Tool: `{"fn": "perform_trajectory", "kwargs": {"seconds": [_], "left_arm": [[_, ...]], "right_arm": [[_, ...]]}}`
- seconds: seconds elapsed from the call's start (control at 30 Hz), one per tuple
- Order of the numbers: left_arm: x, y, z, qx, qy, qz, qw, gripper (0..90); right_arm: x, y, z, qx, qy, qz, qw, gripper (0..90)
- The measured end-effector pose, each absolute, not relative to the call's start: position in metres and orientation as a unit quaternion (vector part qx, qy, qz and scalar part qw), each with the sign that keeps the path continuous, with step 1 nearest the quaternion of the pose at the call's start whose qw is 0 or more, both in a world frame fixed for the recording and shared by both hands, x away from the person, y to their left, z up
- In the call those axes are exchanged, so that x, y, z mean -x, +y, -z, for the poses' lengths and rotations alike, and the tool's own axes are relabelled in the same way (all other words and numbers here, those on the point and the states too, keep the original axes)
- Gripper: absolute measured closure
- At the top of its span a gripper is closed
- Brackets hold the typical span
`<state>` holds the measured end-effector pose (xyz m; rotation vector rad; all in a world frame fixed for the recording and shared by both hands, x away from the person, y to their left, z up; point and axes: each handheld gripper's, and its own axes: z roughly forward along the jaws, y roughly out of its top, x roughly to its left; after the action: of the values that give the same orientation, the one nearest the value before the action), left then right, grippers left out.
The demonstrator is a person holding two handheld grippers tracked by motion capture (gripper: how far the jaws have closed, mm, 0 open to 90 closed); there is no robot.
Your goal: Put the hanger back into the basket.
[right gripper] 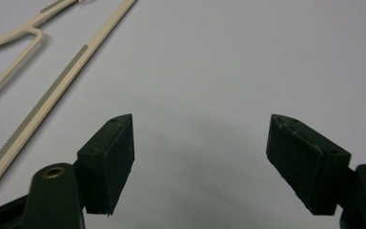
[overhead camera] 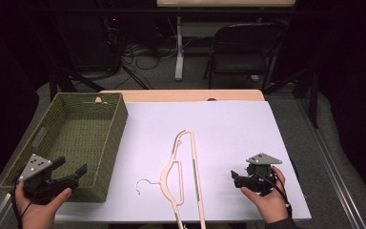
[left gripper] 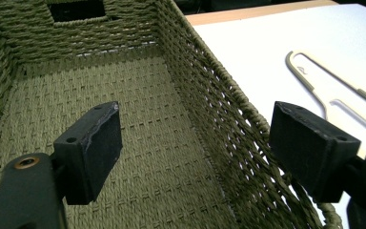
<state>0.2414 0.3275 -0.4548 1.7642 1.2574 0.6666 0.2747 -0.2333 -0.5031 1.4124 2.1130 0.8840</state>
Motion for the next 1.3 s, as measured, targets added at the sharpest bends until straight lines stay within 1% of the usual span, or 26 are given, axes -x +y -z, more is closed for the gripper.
{"fn": "perform_trajectory", "kwargs": {"seconds": [0.2,0.37,0.43,0.47,0.63,0.7,0.77,0.8,0.9,1.07,1.2,1.23,1.27,1.3], "left_arm": [[-0.242,0.326,0.456,-0.707,0.5,-0.262,0.426,18.6],[-0.243,0.323,0.457,-0.709,0.497,-0.259,0.427,18.6],[-0.243,0.322,0.457,-0.711,0.496,-0.258,0.426,18.6],[-0.243,0.321,0.458,-0.712,0.495,-0.258,0.426,18.6],[-0.243,0.32,0.457,-0.712,0.494,-0.258,0.427,18.6],[-0.243,0.32,0.457,-0.712,0.494,-0.257,0.427,18.7],[-0.243,0.32,0.457,-0.713,0.493,-0.258,0.428,19.1],[-0.243,0.319,0.457,-0.712,0.492,-0.258,0.428,19.1],[-0.242,0.319,0.457,-0.714,0.491,-0.257,0.428,19.2],[-0.242,0.318,0.457,-0.715,0.49,-0.255,0.429,19.5],[-0.242,0.318,0.457,-0.716,0.49,-0.255,0.428,19.5],[-0.242,0.318,0.457,-0.715,0.489,-0.255,0.429,19.7],[-0.242,0.317,0.457,-0.715,0.489,-0.255,0.429,19.7],[-0.242,0.317,0.457,-0.715,0.49,-0.255,0.429,19.8]], "right_arm": [[-0.286,-0.232,0.498,-0.509,0.783,-0.299,0.194,25.9],[-0.292,-0.226,0.497,-0.501,0.805,-0.265,0.176,24.8],[-0.294,-0.223,0.497,-0.499,0.811,-0.255,0.17,24.1],[-0.295,-0.221,0.497,-0.496,0.811,-0.255,0.175,24.1],[-0.299,-0.214,0.491,-0.491,0.822,-0.242,0.154,29.0],[-0.3,-0.211,0.489,-0.487,0.825,-0.239,0.156,29.0],[-0.302,-0.208,0.485,-0.48,0.833,-0.231,0.149,31.2],[-0.304,-0.206,0.484,-0.479,0.833,-0.23,0.153,31.9],[-0.307,-0.202,0.48,-0.478,0.839,-0.215,0.142,38.0],[-0.317,-0.192,0.474,-0.48,0.847,-0.181,0.139,38.5],[-0.325,-0.187,0.468,-0.499,0.839,-0.178,0.125,38.7],[-0.327,-0.187,0.465,-0.498,0.841,-0.175,0.117,39.4],[-0.329,-0.185,0.465,-0.5,0.839,-0.18,0.121,41.3],[-0.33,-0.185,0.463,-0.499,0.841,-0.178,0.11,41.9]]}}
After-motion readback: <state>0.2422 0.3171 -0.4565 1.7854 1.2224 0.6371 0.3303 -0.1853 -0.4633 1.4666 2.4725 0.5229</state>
